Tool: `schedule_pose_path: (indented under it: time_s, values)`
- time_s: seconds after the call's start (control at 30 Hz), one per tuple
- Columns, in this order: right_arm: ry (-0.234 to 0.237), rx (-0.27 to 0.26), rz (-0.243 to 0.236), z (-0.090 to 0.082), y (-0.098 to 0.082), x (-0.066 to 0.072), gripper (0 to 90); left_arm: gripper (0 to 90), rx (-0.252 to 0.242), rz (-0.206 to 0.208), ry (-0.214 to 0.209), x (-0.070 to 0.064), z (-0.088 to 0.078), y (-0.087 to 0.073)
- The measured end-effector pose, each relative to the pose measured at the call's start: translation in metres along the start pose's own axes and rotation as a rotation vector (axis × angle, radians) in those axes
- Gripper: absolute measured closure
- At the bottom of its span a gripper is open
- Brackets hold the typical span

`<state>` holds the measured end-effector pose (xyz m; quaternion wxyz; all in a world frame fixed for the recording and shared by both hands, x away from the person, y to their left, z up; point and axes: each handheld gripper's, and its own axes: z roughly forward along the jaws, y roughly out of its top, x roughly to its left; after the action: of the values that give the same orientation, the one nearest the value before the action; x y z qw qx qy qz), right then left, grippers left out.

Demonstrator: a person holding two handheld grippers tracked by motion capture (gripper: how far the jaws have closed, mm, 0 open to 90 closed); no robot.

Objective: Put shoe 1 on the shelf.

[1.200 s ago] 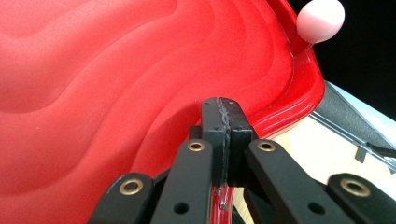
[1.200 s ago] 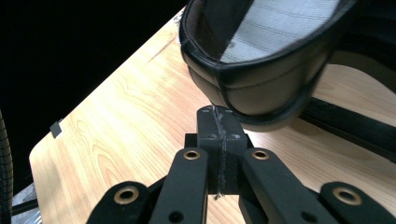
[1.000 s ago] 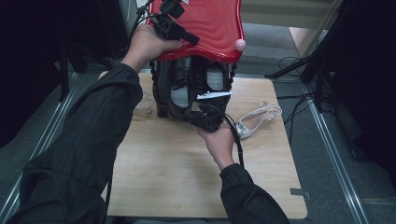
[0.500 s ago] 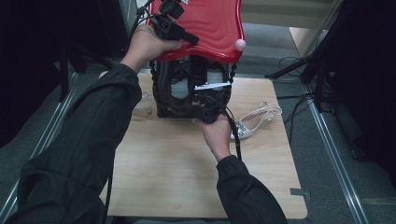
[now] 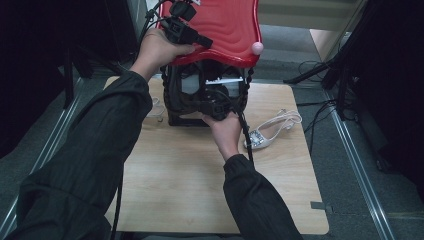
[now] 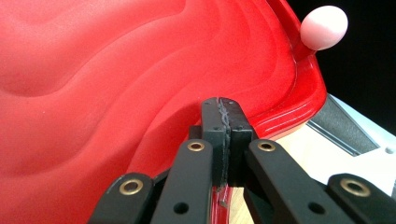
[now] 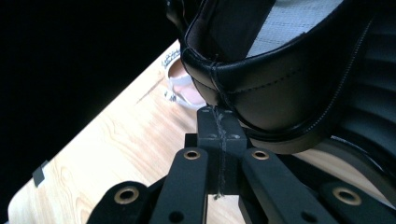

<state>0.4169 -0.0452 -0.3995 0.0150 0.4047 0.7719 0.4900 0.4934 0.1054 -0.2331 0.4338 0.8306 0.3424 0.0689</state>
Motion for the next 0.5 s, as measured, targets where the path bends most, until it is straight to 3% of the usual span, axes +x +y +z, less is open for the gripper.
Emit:
schedule_pose_path:
  time_s: [0.13, 0.23, 0.5]
  values:
    - [0.002, -0.012, 0.02, 0.008, 0.005, 0.002, 90.0, 89.8, 0.004, 0.009, 0.017, -0.002, 0.0, 0.0]
    - [0.029, -0.003, 0.043, 0.013, 0.008, 0.001, 90.0, 89.7, 0.004, 0.006, 0.023, -0.003, 0.0, 0.001]
    - [0.0, 0.034, 0.038, 0.027, 0.011, 0.002, 90.0, 89.0, 0.002, 0.0, 0.021, -0.001, -0.001, 0.0]
